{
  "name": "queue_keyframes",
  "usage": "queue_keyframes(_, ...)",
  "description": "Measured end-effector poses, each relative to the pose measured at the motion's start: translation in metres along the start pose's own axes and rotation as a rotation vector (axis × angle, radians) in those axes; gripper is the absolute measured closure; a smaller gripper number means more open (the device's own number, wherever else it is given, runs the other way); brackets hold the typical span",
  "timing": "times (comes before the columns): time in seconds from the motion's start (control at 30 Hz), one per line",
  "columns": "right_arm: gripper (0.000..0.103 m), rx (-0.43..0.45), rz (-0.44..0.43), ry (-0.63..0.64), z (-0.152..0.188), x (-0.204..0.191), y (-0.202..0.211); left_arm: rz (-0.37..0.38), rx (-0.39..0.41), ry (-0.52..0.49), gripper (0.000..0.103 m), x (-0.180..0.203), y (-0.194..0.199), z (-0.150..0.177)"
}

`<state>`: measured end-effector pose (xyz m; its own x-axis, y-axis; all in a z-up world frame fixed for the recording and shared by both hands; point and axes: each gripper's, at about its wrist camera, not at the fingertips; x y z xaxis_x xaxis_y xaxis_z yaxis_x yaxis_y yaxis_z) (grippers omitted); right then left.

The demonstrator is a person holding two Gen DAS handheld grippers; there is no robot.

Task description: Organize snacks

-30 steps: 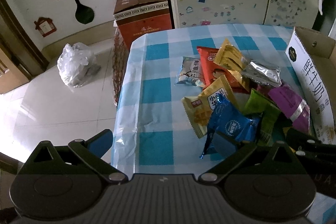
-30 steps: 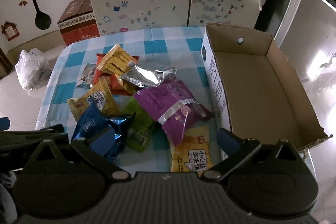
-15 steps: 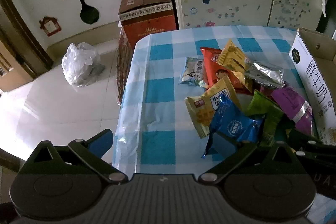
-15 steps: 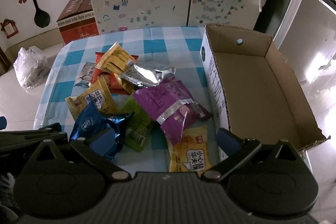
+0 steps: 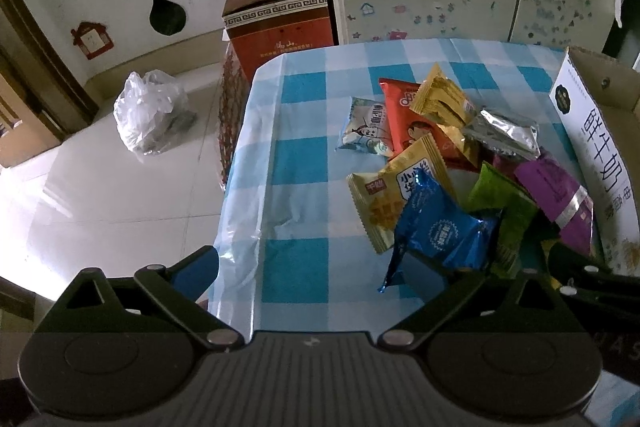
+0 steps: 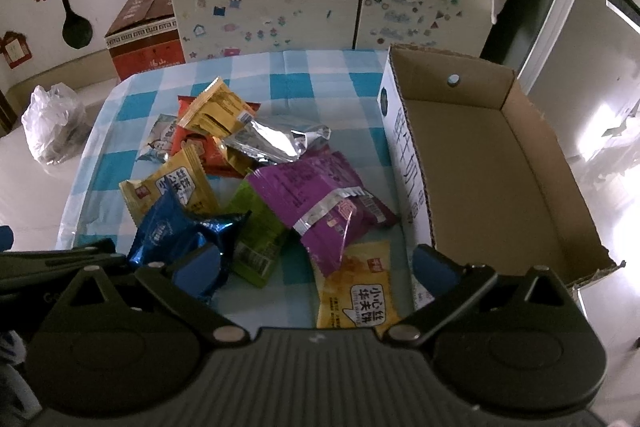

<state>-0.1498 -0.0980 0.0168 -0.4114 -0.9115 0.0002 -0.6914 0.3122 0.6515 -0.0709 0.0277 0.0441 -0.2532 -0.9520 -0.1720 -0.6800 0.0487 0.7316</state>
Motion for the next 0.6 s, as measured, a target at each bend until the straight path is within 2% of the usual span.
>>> queue_keyframes(0.6, 0.001, -0.004, 0.003, 0.004, 0.0023, -0.0004, -0.0022, 0.017, -0.033, -0.004, 0.003, 0.0016, -0.0060, 0.0019)
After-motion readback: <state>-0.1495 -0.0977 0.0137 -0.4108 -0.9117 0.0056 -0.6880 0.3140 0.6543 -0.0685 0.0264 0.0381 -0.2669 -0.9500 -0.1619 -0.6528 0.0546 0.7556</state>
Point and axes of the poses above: each gripper's, at about its wrist camera, not at the fingertips, and y roughly against the way its jaws point, x to its right, z to its underside, and after that the axes turned 11 degrees about x, right-handed
